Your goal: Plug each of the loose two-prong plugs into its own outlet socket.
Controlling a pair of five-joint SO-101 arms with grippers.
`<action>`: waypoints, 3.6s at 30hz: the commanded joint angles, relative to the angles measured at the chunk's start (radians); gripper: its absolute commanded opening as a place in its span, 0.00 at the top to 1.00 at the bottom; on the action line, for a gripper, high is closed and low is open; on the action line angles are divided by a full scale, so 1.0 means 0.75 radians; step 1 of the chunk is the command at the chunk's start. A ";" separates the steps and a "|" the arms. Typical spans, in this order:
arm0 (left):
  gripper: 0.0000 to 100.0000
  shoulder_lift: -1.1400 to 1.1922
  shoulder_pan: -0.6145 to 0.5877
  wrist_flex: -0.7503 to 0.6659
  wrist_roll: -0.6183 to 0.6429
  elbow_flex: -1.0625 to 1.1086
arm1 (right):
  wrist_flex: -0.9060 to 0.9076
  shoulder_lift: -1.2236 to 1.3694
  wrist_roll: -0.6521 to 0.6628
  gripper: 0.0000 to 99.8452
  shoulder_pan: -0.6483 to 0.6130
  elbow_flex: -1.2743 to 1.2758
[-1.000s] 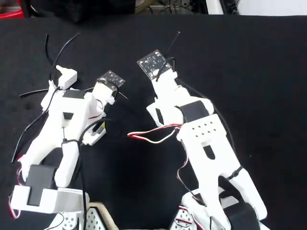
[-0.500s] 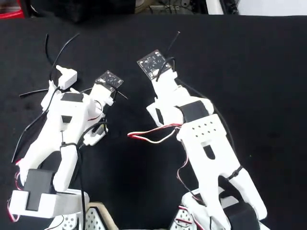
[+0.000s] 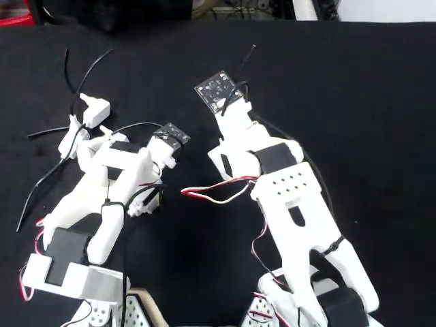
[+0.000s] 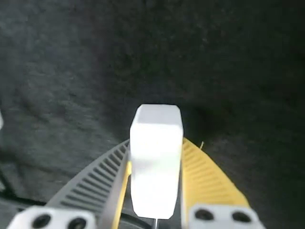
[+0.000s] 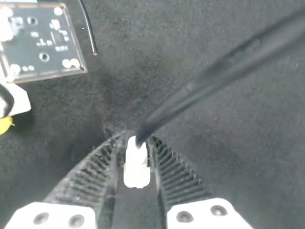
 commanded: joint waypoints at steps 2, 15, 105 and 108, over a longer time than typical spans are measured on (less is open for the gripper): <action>0.86 -0.168 0.052 0.115 0.008 0.019 | -0.018 0.003 0.010 0.99 0.010 -0.066; 0.87 -0.528 0.044 0.162 -0.023 0.060 | -0.016 0.003 0.010 0.99 0.010 -0.064; 0.88 -2.007 -0.770 -0.166 -0.029 1.190 | -0.726 0.390 0.186 0.99 -0.632 0.212; 0.88 -2.105 -0.770 -0.147 -0.029 1.235 | -0.872 0.334 0.141 0.99 -0.638 0.322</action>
